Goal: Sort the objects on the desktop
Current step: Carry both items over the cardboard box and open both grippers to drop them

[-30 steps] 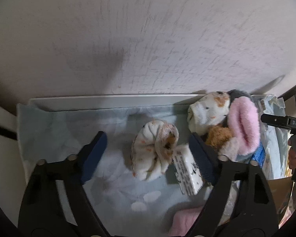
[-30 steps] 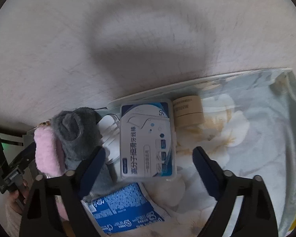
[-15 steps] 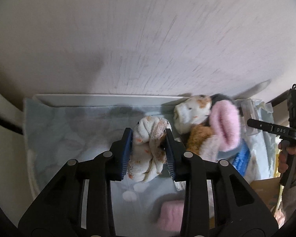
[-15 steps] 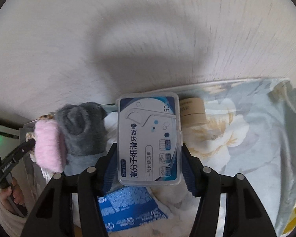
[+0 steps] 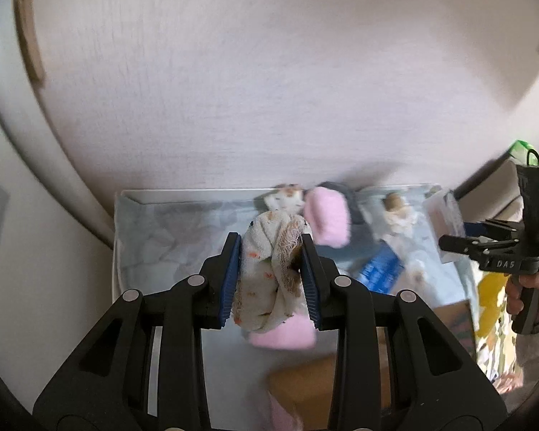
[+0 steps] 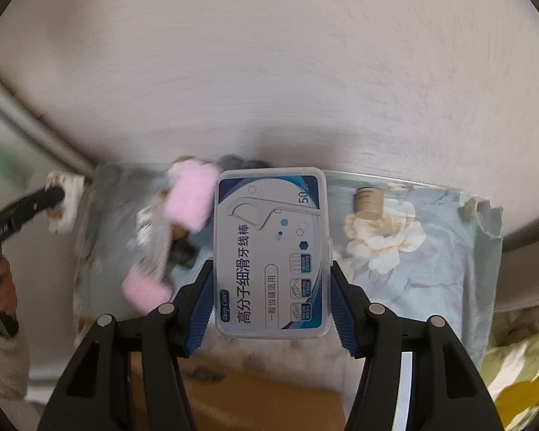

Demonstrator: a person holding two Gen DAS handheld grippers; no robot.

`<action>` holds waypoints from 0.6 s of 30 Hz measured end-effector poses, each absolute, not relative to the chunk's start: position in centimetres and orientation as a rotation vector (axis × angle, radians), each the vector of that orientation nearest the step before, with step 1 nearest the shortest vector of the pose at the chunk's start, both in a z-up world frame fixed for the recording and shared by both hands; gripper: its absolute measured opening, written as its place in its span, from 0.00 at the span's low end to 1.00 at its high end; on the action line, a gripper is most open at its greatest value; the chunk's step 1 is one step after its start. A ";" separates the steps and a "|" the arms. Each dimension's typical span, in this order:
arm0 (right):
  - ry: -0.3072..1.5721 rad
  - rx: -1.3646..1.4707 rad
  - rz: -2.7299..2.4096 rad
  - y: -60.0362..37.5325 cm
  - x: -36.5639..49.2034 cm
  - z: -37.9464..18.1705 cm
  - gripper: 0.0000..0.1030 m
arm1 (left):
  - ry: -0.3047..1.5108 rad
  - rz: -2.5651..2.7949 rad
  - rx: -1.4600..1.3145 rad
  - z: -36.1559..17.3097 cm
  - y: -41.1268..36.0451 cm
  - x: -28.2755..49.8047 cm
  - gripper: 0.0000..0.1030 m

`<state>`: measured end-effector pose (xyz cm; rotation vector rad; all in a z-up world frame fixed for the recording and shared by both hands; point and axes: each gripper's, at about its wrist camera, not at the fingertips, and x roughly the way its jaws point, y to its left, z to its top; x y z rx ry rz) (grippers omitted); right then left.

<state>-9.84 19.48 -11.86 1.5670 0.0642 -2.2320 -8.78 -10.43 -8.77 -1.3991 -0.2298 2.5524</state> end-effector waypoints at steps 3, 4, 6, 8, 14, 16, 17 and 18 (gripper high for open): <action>0.149 1.507 -2.190 18.8 -7.5 -11.4 0.53 | -0.203 2.551 -1.368 -7.2 -9.1 -6.8 0.28; 0.174 1.490 -2.178 18.7 -6.7 -11.0 0.53 | -0.187 2.550 -1.362 -6.7 -8.6 -6.3 0.28; 0.219 1.467 -2.153 18.4 -5.8 -9.3 0.53 | -0.144 2.543 -1.355 -6.0 -7.0 -4.7 0.28; 0.239 1.453 -2.129 18.5 -4.9 -9.3 0.53 | -0.113 2.534 -1.351 -5.9 -5.5 -3.3 0.28; 0.284 1.431 -2.061 18.5 -0.9 -8.8 0.53 | -0.023 2.484 -1.386 -6.4 -1.7 0.5 0.28; 0.314 1.435 -2.044 18.6 0.3 -9.2 0.53 | 0.011 2.470 -1.406 -7.0 -0.5 1.7 0.28; 0.321 1.440 -2.038 18.8 0.5 -9.7 0.53 | 0.025 2.459 -1.427 -7.7 0.2 2.3 0.28; 0.330 1.449 -2.029 18.9 1.0 -10.1 0.53 | 0.028 2.448 -1.441 -8.2 0.7 2.7 0.28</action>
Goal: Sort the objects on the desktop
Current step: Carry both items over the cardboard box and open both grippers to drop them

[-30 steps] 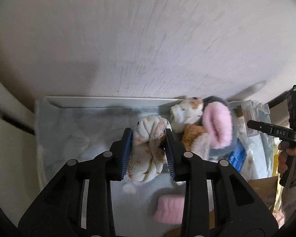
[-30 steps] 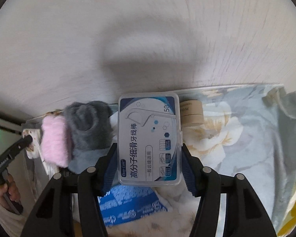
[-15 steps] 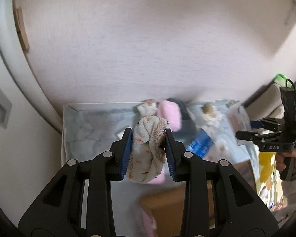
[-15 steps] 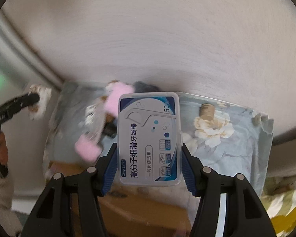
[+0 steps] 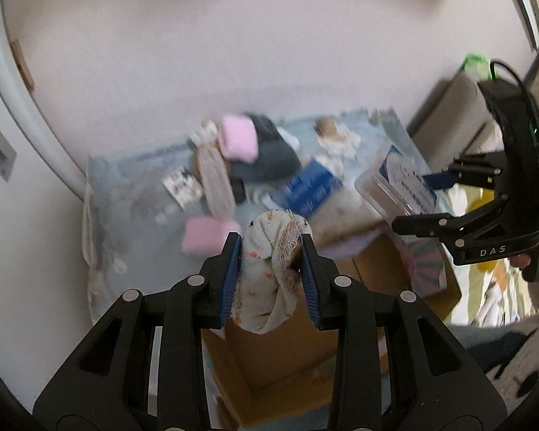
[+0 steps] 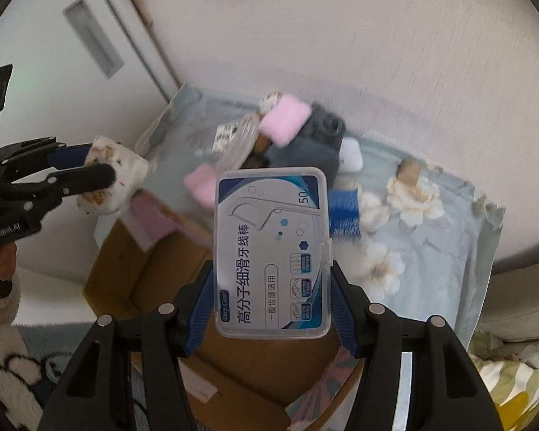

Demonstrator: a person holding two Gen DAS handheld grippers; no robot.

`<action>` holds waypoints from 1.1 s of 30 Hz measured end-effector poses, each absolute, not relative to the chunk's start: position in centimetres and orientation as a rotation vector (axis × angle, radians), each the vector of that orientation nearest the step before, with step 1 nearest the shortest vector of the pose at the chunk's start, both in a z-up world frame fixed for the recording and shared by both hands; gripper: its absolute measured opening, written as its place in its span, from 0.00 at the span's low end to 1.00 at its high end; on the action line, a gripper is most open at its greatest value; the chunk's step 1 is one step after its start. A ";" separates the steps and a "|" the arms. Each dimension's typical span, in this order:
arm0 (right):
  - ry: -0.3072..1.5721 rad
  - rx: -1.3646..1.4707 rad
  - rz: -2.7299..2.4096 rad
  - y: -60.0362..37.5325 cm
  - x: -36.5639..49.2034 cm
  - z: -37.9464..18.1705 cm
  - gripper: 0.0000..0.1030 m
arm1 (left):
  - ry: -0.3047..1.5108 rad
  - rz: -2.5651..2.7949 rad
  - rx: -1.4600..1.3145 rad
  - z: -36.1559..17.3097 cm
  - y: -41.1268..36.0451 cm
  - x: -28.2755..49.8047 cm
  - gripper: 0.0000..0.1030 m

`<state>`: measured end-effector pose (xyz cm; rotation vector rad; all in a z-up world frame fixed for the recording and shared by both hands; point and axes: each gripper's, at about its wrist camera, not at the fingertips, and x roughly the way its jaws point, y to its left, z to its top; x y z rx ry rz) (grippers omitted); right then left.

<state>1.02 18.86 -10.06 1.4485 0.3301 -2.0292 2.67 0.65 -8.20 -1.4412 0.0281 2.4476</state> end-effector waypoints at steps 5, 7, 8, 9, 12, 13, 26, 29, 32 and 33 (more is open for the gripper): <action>0.388 1.490 -1.989 19.2 3.3 -12.2 0.53 | 0.097 2.422 -1.527 -11.3 2.4 4.3 0.28; 0.416 1.503 -1.978 19.2 3.8 -12.9 0.53 | 0.131 2.421 -1.548 -12.3 2.9 4.7 0.28; 0.427 1.506 -1.975 19.2 4.0 -13.2 0.53 | 0.143 2.420 -1.558 -12.9 3.1 4.8 0.28; 0.436 1.511 -1.972 19.3 4.3 -13.6 0.53 | 0.157 2.416 -1.567 -13.4 3.3 5.0 0.28; 0.444 1.532 -1.955 19.3 4.8 -14.7 0.53 | 0.186 2.405 -1.591 -14.3 3.7 5.3 0.28; 0.447 1.540 -1.947 19.3 5.0 -15.1 0.53 | 0.194 2.401 -1.598 -14.6 3.7 5.4 0.28; 0.478 1.558 -1.929 18.8 6.9 -16.6 0.53 | 0.196 2.371 -1.646 -16.2 4.2 5.8 0.28; 0.482 1.563 -1.924 18.7 7.2 -16.8 0.53 | 0.197 2.377 -1.644 -16.1 4.1 5.8 0.28; 0.482 1.563 -1.925 18.7 7.2 -16.8 0.53 | 0.192 2.377 -1.647 -16.2 3.9 5.9 0.28; 0.483 1.566 -1.926 18.7 7.2 -16.9 0.53 | 0.192 2.373 -1.651 -16.3 3.9 5.9 0.28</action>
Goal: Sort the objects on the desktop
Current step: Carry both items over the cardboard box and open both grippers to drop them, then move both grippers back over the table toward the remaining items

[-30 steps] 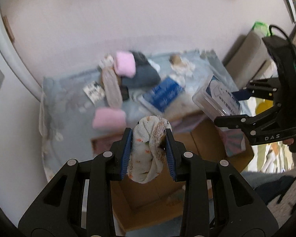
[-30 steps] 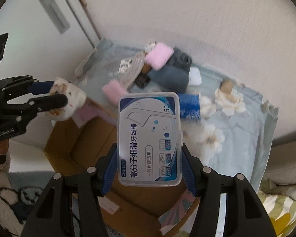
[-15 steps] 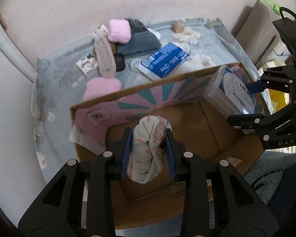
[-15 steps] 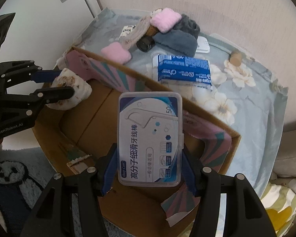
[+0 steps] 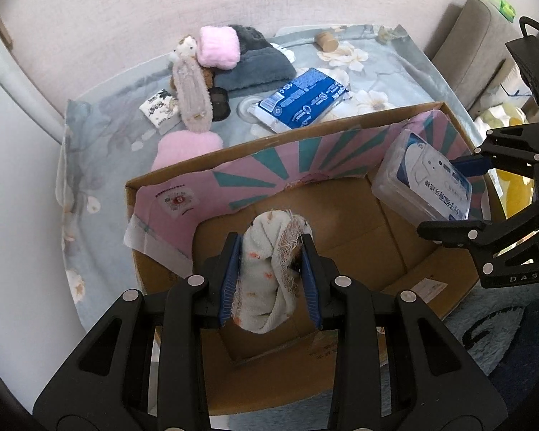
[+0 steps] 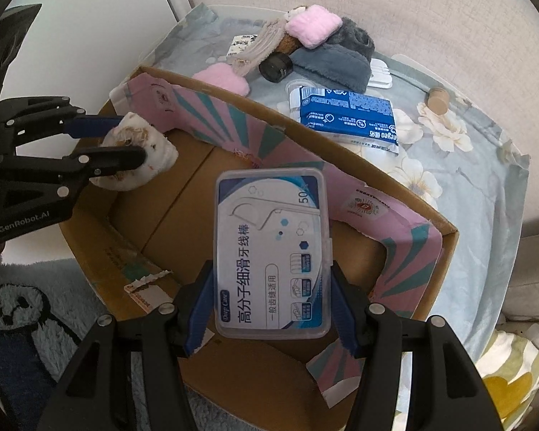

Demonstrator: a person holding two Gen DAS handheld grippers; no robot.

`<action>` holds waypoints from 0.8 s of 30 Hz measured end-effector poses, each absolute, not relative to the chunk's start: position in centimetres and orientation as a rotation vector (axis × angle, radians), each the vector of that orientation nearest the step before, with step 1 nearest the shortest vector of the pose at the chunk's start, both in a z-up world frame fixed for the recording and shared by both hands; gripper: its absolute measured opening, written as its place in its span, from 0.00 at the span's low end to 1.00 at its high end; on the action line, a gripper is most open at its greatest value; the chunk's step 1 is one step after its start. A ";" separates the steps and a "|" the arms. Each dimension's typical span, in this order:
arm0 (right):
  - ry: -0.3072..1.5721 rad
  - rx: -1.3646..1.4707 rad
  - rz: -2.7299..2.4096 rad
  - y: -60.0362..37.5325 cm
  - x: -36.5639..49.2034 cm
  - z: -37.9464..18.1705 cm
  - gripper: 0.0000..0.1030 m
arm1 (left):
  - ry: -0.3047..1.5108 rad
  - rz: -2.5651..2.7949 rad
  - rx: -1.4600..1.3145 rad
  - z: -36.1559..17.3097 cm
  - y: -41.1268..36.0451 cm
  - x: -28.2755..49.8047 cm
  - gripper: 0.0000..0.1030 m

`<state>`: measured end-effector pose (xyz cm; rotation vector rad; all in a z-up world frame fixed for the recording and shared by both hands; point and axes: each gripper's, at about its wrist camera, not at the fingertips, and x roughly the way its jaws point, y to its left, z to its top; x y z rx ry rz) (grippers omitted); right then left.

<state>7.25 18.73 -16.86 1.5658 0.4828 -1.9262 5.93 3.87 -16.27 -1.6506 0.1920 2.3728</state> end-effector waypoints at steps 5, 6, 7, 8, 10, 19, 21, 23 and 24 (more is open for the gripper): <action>0.543 1.554 -1.939 18.3 7.7 -17.0 0.55 | 0.206 2.346 -1.709 -17.0 4.1 5.8 0.47; 0.546 1.559 -1.928 18.3 7.7 -17.1 0.65 | 0.215 2.343 -1.721 -17.2 4.2 5.7 0.79; 0.542 1.580 -1.905 18.2 7.7 -17.4 0.73 | 0.225 2.348 -1.725 -17.3 4.3 5.7 0.97; 0.538 1.592 -1.892 18.2 7.7 -17.5 0.85 | 0.229 2.366 -1.706 -17.1 4.3 5.7 0.99; 0.530 1.582 -1.903 18.2 7.8 -17.5 0.86 | 0.227 2.375 -1.681 -16.7 4.2 5.8 1.00; 0.486 1.561 -1.938 18.4 7.4 -16.4 0.87 | 0.202 2.402 -1.656 -15.6 3.5 5.4 1.00; 0.475 1.556 -1.945 18.3 7.2 -16.0 0.87 | 0.171 2.404 -1.654 -15.4 3.2 5.1 1.00; 0.476 1.541 -1.960 18.2 7.0 -15.5 0.87 | 0.127 2.418 -1.640 -15.1 2.8 5.0 1.00; 0.482 1.528 -1.975 18.1 7.0 -15.0 0.87 | 0.103 2.428 -1.626 -14.8 2.5 5.0 1.00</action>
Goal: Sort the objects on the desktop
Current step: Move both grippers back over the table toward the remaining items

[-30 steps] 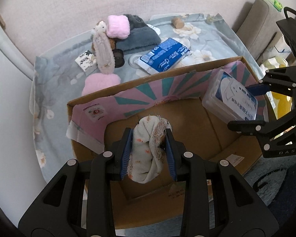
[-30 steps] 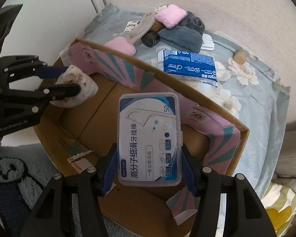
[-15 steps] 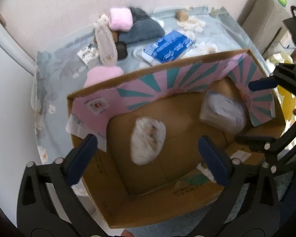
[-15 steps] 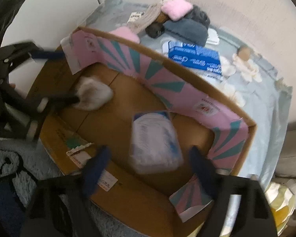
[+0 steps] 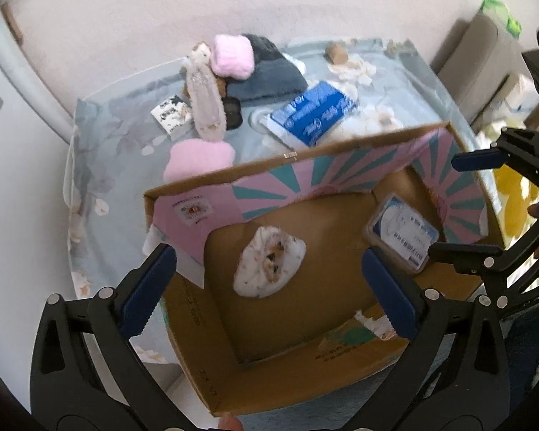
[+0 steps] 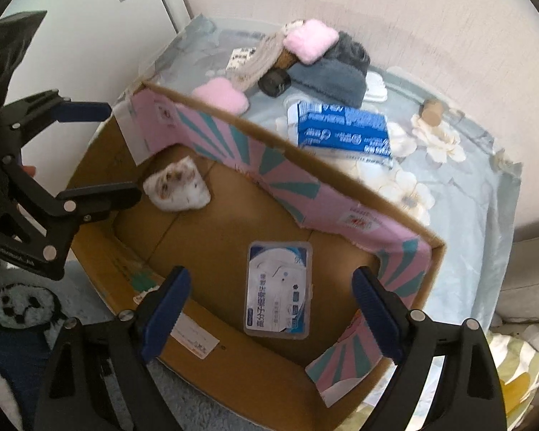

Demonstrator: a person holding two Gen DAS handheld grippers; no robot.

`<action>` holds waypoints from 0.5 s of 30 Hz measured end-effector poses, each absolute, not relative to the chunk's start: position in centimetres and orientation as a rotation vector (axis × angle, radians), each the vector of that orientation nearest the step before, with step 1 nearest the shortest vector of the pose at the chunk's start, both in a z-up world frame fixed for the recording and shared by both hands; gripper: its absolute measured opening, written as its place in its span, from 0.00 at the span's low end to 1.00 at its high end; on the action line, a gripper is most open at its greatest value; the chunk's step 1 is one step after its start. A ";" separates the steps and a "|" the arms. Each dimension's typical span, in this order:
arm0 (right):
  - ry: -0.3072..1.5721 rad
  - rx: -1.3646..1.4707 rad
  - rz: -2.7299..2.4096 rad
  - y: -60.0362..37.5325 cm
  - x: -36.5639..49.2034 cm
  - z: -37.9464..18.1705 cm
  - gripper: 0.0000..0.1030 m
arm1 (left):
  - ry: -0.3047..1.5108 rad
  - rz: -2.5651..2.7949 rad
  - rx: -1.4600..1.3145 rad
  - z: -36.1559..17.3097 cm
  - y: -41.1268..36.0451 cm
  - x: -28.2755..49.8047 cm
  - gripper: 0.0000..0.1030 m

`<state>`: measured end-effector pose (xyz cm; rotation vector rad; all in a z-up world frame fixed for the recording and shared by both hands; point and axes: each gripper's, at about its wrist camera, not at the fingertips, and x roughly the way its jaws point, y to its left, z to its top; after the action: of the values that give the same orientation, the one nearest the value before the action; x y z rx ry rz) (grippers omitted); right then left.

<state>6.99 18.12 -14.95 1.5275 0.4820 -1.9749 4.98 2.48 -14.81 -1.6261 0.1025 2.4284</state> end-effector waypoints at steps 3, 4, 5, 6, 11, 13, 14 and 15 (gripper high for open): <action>0.500 1.459 -2.071 18.2 6.9 -13.4 0.87 | 0.061 2.454 -1.602 -14.3 1.6 4.7 1.00; 0.498 1.449 -2.093 18.2 6.9 -13.0 0.87 | 0.055 2.466 -1.597 -14.1 1.3 4.6 1.00; 0.493 1.446 -2.104 18.2 6.6 -12.9 0.87 | 0.050 2.476 -1.591 -13.9 1.1 4.5 1.00; 0.477 1.444 -2.118 18.3 6.4 -12.6 0.87 | 0.045 2.486 -1.582 -13.7 0.8 4.4 1.00; 0.381 1.456 -2.233 19.6 4.9 -11.8 0.87 | 0.030 2.523 -1.542 -12.8 -0.5 4.0 1.00; 0.350 1.471 -2.260 20.1 4.3 -11.7 0.87 | 0.014 2.533 -1.527 -12.5 -1.0 3.9 1.00; 0.329 1.477 -2.266 20.2 4.0 -11.8 0.87 | 0.005 2.536 -1.520 -12.3 -1.2 3.8 1.00; 0.311 1.481 -2.270 20.4 3.9 -11.7 0.87 | 0.000 2.538 -1.516 -12.3 -1.4 3.7 1.00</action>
<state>3.91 20.40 -11.73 1.4812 0.3106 -2.2699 3.71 -1.42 -12.26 -1.5156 0.0003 2.5381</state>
